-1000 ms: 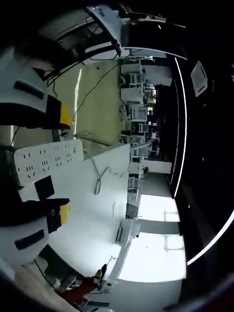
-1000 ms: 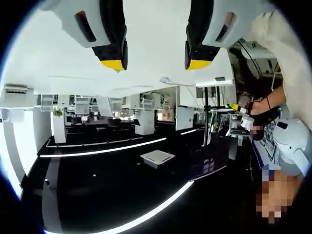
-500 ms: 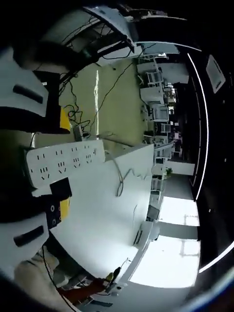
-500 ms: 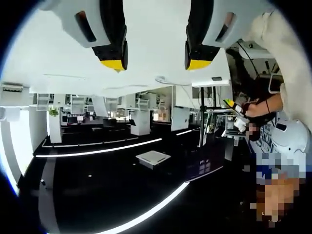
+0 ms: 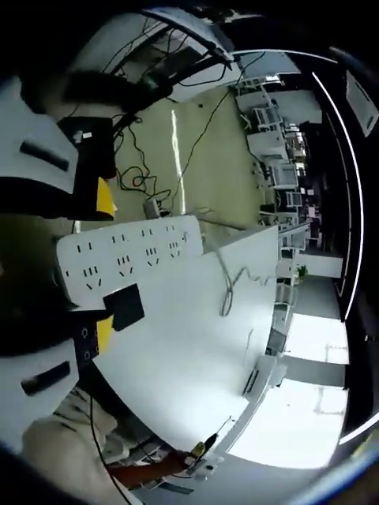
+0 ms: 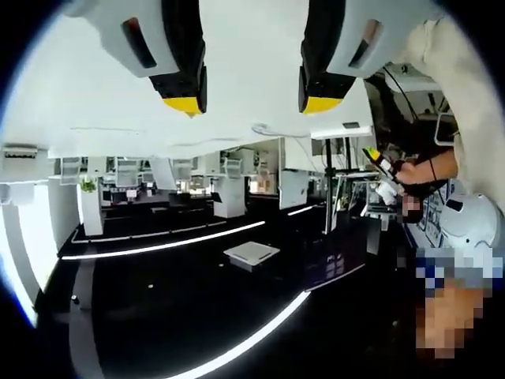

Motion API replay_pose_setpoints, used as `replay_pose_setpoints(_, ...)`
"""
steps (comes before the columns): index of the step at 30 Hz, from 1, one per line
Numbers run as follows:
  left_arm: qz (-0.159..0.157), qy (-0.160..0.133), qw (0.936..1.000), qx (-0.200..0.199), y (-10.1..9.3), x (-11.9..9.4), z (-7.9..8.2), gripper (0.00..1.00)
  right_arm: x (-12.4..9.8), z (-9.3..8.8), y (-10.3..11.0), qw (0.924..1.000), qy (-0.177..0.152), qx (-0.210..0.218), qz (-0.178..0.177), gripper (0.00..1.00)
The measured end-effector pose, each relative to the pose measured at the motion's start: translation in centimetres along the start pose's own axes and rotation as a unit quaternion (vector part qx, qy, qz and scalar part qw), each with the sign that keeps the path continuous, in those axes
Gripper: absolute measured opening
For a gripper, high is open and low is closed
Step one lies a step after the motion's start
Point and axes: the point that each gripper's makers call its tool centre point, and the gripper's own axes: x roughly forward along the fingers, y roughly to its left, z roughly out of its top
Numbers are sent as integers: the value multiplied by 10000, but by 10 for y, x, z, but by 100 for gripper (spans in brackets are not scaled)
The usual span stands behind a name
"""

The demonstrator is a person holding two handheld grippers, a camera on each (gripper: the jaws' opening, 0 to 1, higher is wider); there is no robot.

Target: Pick up the power strip scattered on the table, fix it on the side mounting bracket of the table, and press the switch

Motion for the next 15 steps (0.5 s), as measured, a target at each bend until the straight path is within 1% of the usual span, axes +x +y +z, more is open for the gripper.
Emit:
replay_pose_setpoints(2, -33, 84, 10000, -18, 0, 3, -3, 49, -1, -3, -2, 10000, 2, 39, -6, 42)
replay_pose_setpoints(3, -41, 196, 9998, -18, 1, 4, -6, 48, -1, -3, -2, 10000, 10, 47, -11, 42)
replay_pose_setpoints(4, -55, 236, 9997, -19, 1, 5, -7, 48, -1, -4, -2, 10000, 14, 49, -12, 42)
replay_pose_setpoints(5, -119, 352, 9993, -69, 0, 6, -10, 47, -1, -5, -2, 10000, 21, 59, -4, 42)
replay_pose_setpoints(7, -168, 407, 9990, -77, 1, 9, -12, 46, -1, -5, -2, 10000, 21, 69, 3, 42)
replay_pose_setpoints(8, -193, 492, 9985, -124, 1, 10, -15, 46, -1, -6, -2, 10000, 21, 78, 2, 42)
replay_pose_setpoints(11, -249, 625, 9977, -86, -1, 12, -21, 46, -2, -6, -3, 10000, -1, 89, 4, 42)
replay_pose_setpoints(15, -286, 733, 9969, -59, -1, 14, -23, 46, -4, -7, -5, 9999, 15, 110, -36, 42)
